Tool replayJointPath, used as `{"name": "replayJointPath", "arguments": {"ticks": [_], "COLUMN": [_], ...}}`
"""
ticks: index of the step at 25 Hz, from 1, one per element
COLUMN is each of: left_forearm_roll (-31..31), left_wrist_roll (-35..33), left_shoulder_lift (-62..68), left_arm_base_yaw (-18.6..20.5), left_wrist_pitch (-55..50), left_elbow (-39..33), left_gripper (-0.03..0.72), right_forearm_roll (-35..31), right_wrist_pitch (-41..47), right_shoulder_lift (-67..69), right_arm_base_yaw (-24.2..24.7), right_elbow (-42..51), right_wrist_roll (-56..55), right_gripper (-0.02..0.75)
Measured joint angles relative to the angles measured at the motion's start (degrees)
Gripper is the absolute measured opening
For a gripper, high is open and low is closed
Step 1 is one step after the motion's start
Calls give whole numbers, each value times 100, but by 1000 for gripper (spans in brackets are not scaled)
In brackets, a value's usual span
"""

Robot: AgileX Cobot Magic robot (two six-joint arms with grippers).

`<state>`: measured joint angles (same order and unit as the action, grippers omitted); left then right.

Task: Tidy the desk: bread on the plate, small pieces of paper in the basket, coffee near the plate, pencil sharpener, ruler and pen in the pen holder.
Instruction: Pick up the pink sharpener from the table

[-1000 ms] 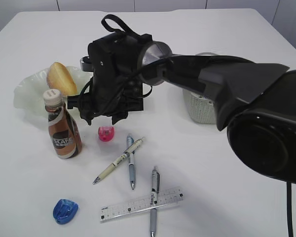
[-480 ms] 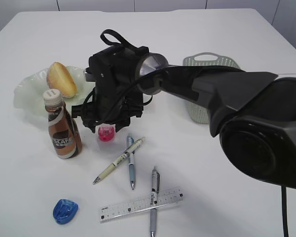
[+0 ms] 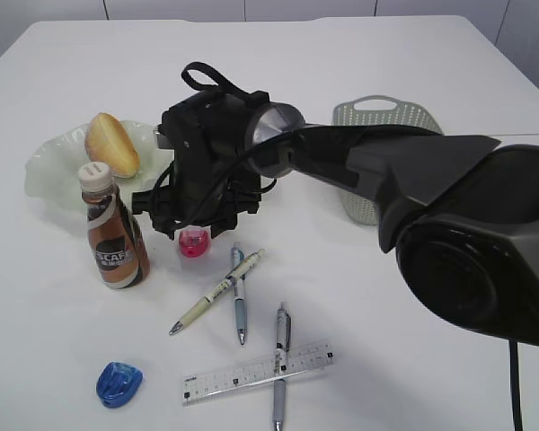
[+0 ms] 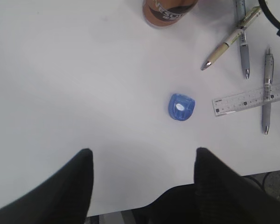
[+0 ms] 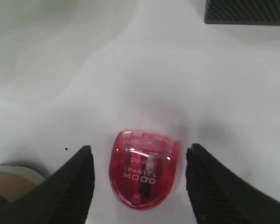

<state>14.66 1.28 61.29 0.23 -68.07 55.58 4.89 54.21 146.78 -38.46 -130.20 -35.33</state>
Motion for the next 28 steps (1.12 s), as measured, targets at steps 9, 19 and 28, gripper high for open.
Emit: {"name": "replayJointPath", "arguments": {"ticks": [9, 19, 28], "left_forearm_roll": [0, 0, 0], "left_wrist_roll": [0, 0, 0], "left_shoulder_lift": [0, 0, 0], "left_arm_base_yaw": [0, 0, 0], "left_wrist_pitch": [0, 41, 49], "left_elbow": [0, 0, 0], "left_gripper": [496, 494, 492], "right_forearm_roll": [122, 122, 122], "right_wrist_pitch": [0, 0, 81], "right_shoulder_lift": [0, 0, 0], "right_arm_base_yaw": [0, 0, 0], "right_elbow": [0, 0, 0], "right_wrist_roll": [-14, -14, -14], "right_gripper": [458, 457, 458]}}
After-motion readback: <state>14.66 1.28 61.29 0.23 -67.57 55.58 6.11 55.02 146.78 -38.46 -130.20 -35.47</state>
